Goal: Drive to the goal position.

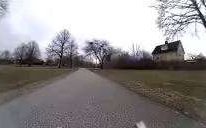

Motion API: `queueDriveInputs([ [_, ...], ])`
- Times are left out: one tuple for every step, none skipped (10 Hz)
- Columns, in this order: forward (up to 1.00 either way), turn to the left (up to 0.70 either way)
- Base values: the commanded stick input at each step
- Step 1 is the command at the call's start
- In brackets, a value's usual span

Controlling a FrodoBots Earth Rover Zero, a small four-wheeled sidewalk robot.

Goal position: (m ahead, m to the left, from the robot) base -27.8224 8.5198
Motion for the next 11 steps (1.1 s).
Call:
queueDriveInputs([
  [0.61,0.52],
  [0.70,0.35],
  [0.70,0.35],
  [0.70,0.35],
  [0.70,0.35],
  [0.70,0.35],
  [0.70,0.35],
  [0.70,0.35],
  [0.70,0.35],
  [0.70,0.35],
  [0.70,0.35],
])
